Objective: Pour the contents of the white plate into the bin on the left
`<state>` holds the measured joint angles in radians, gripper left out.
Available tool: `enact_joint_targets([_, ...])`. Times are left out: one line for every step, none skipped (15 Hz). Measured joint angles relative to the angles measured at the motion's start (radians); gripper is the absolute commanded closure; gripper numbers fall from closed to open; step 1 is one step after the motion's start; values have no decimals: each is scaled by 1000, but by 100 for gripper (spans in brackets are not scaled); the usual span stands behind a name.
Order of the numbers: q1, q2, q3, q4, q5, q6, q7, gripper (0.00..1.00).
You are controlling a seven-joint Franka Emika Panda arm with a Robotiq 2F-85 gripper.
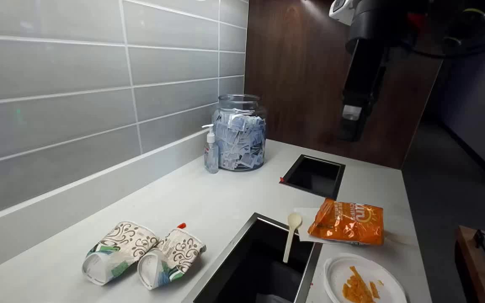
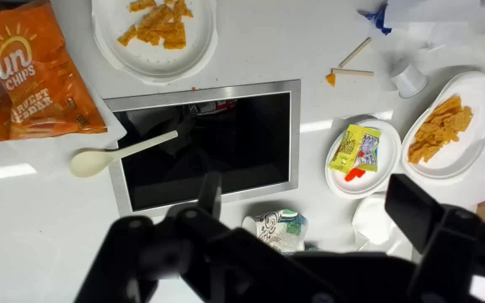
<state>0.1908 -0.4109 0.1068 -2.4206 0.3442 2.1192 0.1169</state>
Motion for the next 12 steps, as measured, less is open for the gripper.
enact_joint_targets([0,0,0,0,0,0,0,0])
enact_joint_targets([0,0,0,0,0,0,0,0])
enact_joint_targets([0,0,0,0,0,0,0,0])
enact_joint_targets([0,0,0,0,0,0,0,0])
enact_joint_targets([0,0,0,0,0,0,0,0])
enact_joint_targets([0,0,0,0,0,0,0,0])
enact_joint_targets([0,0,0,0,0,0,0,0])
enact_joint_targets([0,0,0,0,0,0,0,0])
enact_joint_targets([-1,0,0,0,0,0,0,0])
enact_joint_targets([-2,0,1,-1,-1,0,0,0])
enact_joint_targets([-3,2,1,-6,-1,0,0,0])
enact_joint_targets([-4,5,2,-15,-4,4,-1,0])
